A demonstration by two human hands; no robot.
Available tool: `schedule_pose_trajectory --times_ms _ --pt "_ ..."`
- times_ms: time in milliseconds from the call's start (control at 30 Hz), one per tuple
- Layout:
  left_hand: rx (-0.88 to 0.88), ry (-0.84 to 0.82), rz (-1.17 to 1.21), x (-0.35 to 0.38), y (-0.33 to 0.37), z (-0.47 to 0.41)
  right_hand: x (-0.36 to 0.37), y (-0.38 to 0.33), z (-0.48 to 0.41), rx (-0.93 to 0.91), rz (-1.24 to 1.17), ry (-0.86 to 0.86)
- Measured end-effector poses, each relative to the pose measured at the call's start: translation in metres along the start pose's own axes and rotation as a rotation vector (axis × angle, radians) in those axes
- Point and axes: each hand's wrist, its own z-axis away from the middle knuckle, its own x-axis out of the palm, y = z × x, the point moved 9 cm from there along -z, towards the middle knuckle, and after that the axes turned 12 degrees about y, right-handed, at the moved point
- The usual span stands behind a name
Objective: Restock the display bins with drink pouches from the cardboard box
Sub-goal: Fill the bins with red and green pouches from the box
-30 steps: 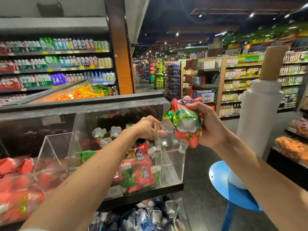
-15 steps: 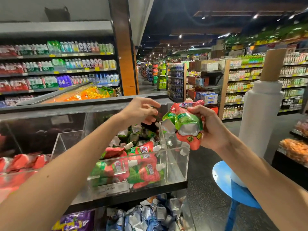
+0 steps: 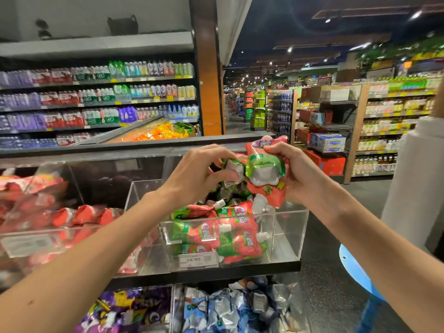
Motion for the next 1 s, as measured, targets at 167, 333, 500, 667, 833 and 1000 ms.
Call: schedule_pose_trajectory --times_ms 167,333,500,667,833,1000 --pt "-0.045 0.029 -0.133 0.008 -0.010 0.004 -0.035 -0.013 -0.005 -0.012 0.119 0.184" --pt "0.064 -0.006 -0.393 0.054 -0.020 -0.012 -0.059 -0.020 -0.009 -0.030 0.099 0.263" --pt "0.118 -0.117 -0.566 0.106 -0.039 -0.027 -0.075 -0.017 -0.012 -0.012 0.092 0.323" --pt "0.091 -0.237 -0.600 0.143 -0.055 -0.031 -0.083 -0.017 -0.015 -0.014 0.115 0.355" --pt "0.056 -0.347 -0.594 0.148 -0.063 -0.030 -0.085 -0.017 -0.016 -0.015 0.131 0.374" --pt "-0.011 -0.506 -0.561 0.143 -0.065 -0.022 -0.086 -0.018 -0.018 -0.024 0.152 0.404"
